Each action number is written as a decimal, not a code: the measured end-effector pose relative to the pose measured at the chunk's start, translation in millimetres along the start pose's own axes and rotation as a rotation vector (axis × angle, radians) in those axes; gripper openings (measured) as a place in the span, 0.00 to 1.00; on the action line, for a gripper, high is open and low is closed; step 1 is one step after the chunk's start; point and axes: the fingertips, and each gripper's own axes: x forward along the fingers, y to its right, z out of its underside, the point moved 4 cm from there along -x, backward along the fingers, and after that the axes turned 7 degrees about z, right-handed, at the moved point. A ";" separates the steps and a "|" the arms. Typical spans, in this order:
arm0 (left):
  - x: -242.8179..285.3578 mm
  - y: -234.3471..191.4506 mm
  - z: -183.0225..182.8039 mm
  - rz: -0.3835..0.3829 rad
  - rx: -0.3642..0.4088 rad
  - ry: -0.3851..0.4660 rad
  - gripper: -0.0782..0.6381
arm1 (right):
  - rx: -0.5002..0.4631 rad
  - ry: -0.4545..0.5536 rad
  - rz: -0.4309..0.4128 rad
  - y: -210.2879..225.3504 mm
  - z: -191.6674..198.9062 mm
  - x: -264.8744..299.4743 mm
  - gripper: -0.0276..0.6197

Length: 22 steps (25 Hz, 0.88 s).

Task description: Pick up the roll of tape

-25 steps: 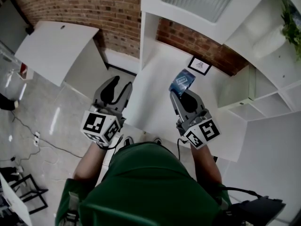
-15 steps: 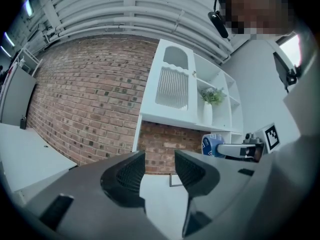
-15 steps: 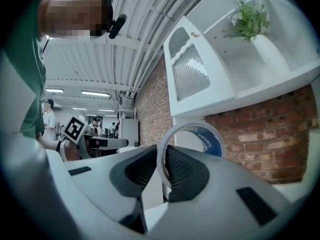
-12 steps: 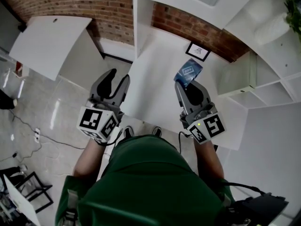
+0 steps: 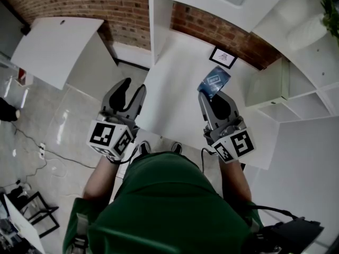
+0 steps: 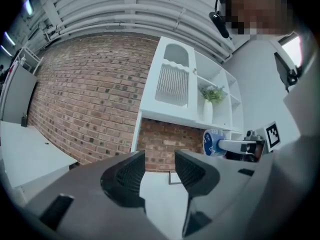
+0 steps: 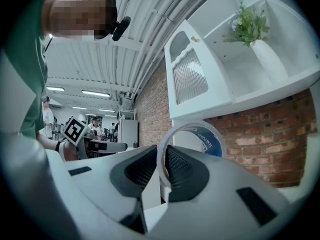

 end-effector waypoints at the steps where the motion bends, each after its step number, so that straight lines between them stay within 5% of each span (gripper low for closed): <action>1: -0.4 0.5 -0.3 -0.001 -0.001 0.002 0.38 | -0.002 0.001 -0.001 -0.2 -0.3 -0.4 0.15; 22: -14.2 14.0 6.6 -0.017 -0.006 -0.013 0.38 | -0.023 0.010 -0.017 -8.5 -0.9 -15.8 0.15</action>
